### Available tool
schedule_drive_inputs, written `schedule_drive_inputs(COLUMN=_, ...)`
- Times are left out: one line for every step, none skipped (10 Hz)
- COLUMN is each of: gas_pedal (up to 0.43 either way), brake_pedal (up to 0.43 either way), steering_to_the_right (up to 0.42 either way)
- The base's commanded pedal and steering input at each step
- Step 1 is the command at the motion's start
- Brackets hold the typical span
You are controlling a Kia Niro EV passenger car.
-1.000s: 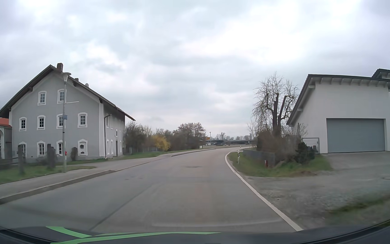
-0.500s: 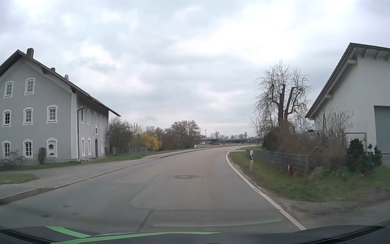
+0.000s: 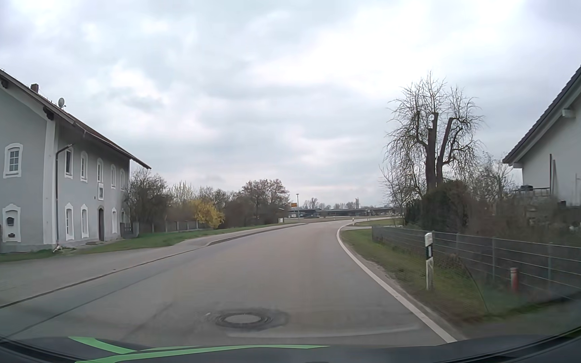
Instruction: Follow the waypoints while adhering to traffic rules and regulations
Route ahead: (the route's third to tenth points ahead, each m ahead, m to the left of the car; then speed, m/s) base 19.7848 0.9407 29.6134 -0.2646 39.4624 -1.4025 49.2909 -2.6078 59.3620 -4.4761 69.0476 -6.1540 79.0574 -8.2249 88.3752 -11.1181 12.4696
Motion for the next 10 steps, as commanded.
schedule_drive_inputs(gas_pedal=0.138, brake_pedal=0.0, steering_to_the_right=0.019)
schedule_drive_inputs(gas_pedal=0.138, brake_pedal=0.0, steering_to_the_right=0.019)
schedule_drive_inputs(gas_pedal=0.138, brake_pedal=0.0, steering_to_the_right=0.02)
schedule_drive_inputs(gas_pedal=0.138, brake_pedal=0.0, steering_to_the_right=0.02)
schedule_drive_inputs(gas_pedal=0.15, brake_pedal=0.0, steering_to_the_right=0.02)
schedule_drive_inputs(gas_pedal=0.15, brake_pedal=0.0, steering_to_the_right=0.02)
schedule_drive_inputs(gas_pedal=0.15, brake_pedal=0.0, steering_to_the_right=0.02)
schedule_drive_inputs(gas_pedal=0.15, brake_pedal=0.0, steering_to_the_right=0.02)
schedule_drive_inputs(gas_pedal=0.15, brake_pedal=0.0, steering_to_the_right=0.019)
schedule_drive_inputs(gas_pedal=0.15, brake_pedal=0.0, steering_to_the_right=0.019)
